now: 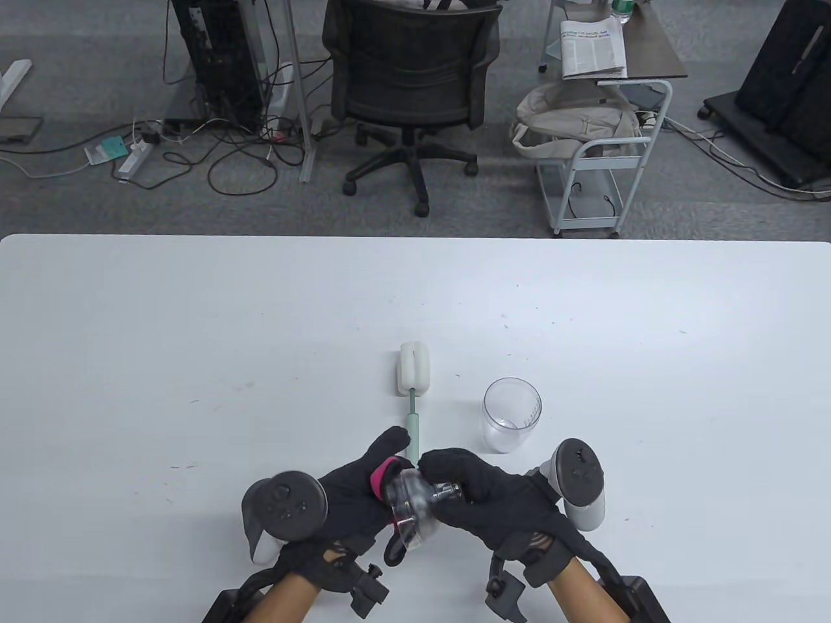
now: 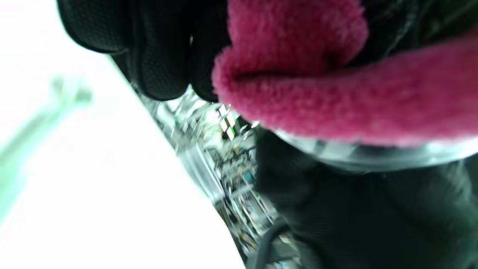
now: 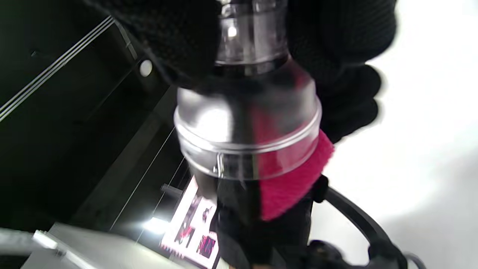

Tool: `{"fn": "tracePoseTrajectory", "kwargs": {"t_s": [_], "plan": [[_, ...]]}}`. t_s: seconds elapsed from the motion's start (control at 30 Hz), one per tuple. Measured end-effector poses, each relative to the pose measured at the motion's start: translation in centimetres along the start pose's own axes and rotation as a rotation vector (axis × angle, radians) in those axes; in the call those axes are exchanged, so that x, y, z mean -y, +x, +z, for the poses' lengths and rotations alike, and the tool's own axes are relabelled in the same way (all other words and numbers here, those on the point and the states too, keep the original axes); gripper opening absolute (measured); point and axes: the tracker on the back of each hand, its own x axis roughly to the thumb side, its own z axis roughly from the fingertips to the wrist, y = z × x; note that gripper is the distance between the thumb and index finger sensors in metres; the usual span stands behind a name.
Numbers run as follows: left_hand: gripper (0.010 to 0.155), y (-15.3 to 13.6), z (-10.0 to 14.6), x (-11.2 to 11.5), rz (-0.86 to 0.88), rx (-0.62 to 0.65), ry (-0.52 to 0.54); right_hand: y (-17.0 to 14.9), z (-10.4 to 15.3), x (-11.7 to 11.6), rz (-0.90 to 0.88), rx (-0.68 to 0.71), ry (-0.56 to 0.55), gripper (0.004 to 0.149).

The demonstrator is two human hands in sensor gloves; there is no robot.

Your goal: Brush the shaker cup with the cup brush

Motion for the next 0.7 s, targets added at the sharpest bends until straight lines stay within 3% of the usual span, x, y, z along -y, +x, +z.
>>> {"fn": "tracePoseTrajectory", "kwargs": {"t_s": [0.1,0.13,0.23,0.37,0.4,0.43,0.53,0.6,0.7], "plan": [[0.065,-0.6,-0.3,0.3,0.106,-0.055,-0.109,0.4,0.0,-0.3,0.021,0.027,-0.028,0.035],[0.06,-0.3,-0.3,0.2,0.098,-0.017,-0.062,0.5,0.1,-0.2,0.023,0.031,-0.036,0.035],[0.053,1.2,0.1,0.0,-0.063,0.105,0.027,0.3,0.2,-0.1,-0.025,-0.003,-0.122,0.047],[0.053,2.7,0.9,-0.5,-0.256,0.23,0.176,-0.4,0.4,0.0,0.203,-0.098,-0.215,0.079],[0.053,2.6,0.9,-0.5,-0.278,0.217,0.185,-0.5,0.3,0.0,0.228,-0.101,-0.184,0.073],[0.055,2.4,0.8,-0.6,-0.302,0.209,0.159,-0.4,0.0,-0.3,0.179,-0.084,-0.091,0.068],[0.074,1.6,0.5,-0.7,-0.152,0.127,0.105,0.0,-0.1,-0.9,-0.018,-0.035,-0.096,0.056],[0.083,0.3,0.1,-0.6,0.055,0.036,0.007,0.7,-0.1,-1.0,0.017,0.019,-0.027,0.054],[0.083,-0.6,-0.2,-0.2,0.133,-0.102,-0.138,1.2,-0.1,-1.2,0.101,0.079,-0.061,0.036]]}}
